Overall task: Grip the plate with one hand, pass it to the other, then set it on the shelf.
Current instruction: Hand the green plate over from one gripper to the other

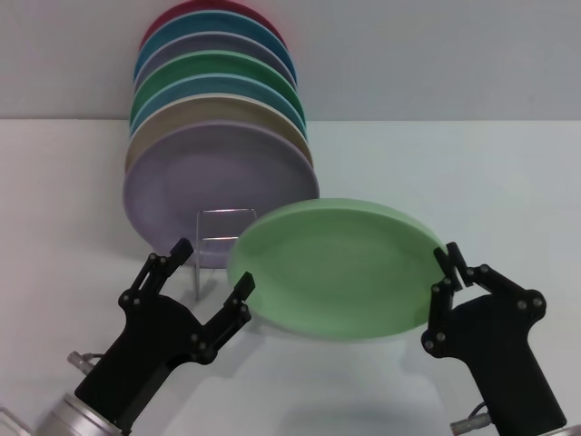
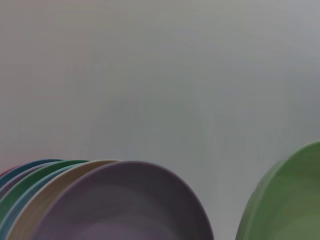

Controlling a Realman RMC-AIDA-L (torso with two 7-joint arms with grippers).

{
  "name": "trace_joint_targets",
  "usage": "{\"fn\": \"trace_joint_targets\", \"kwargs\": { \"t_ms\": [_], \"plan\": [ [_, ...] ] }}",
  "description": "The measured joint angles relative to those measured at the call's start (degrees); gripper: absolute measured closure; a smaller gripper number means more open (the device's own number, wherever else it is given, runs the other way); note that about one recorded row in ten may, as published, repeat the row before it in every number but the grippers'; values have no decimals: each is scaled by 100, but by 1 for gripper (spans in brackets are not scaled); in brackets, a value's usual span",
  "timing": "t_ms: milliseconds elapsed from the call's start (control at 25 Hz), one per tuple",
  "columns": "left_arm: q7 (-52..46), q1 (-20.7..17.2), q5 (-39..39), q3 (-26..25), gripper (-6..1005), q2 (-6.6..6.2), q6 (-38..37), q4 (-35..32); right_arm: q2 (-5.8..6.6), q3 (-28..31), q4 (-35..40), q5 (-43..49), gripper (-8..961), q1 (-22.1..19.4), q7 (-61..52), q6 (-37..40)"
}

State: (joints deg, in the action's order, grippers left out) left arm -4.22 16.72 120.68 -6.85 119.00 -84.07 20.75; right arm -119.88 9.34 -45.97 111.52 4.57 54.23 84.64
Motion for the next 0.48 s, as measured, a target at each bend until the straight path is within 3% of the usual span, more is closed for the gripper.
{"fn": "trace_joint_targets", "kwargs": {
  "t_ms": [480],
  "plan": [
    [0,95,-32,-23,175,0,139,-1,0,-9,0,-45,937,77,-37,-83]
  ]
}}
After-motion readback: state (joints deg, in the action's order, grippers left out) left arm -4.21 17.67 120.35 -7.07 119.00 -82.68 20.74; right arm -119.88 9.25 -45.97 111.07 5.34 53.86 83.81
